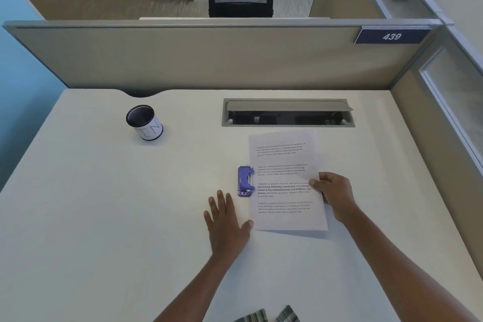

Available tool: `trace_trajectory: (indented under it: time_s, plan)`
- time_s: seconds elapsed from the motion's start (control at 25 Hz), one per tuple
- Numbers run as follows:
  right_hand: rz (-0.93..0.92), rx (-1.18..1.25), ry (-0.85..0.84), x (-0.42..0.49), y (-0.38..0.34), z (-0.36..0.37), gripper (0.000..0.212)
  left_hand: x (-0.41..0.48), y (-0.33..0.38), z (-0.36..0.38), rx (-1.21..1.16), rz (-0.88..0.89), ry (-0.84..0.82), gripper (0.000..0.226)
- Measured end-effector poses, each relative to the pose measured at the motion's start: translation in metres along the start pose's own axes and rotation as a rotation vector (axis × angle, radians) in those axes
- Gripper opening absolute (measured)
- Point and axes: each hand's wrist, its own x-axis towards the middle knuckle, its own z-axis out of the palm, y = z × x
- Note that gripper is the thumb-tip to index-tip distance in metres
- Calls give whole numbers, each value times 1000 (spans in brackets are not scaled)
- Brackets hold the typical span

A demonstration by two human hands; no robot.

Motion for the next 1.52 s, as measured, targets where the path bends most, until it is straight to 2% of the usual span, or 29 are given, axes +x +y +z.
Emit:
trace_trajectory:
  time_s: [0.2,0.28,0.44,0.6,0.92,1.16,1.32,1.52]
  plan:
    - [-10,56,16,-5,1,-20,10,-8,8,-9,-295,-22,186,49]
    - [-30,87,9,-8,1,-29,11,-8,16,-11,-465,-55,207,33]
    - [-48,142,-13,-16,-1,-46,14,-6,42,-15,-781,-150,-32,23]
    - [-63,187,-21,-24,-6,-62,16,1,66,-9,-960,-104,-165,17]
    - [-117,225,108,-23,0,-127,11,22,138,14,-933,-71,-282,12]
    - [-122,185,270,-3,19,-191,18,30,211,56,-854,-83,-419,21]
    - [-90,108,383,16,27,-232,16,34,254,85,-826,-88,-504,15]
    - [-126,-87,455,41,23,-262,27,41,292,112,-851,-115,-574,10]
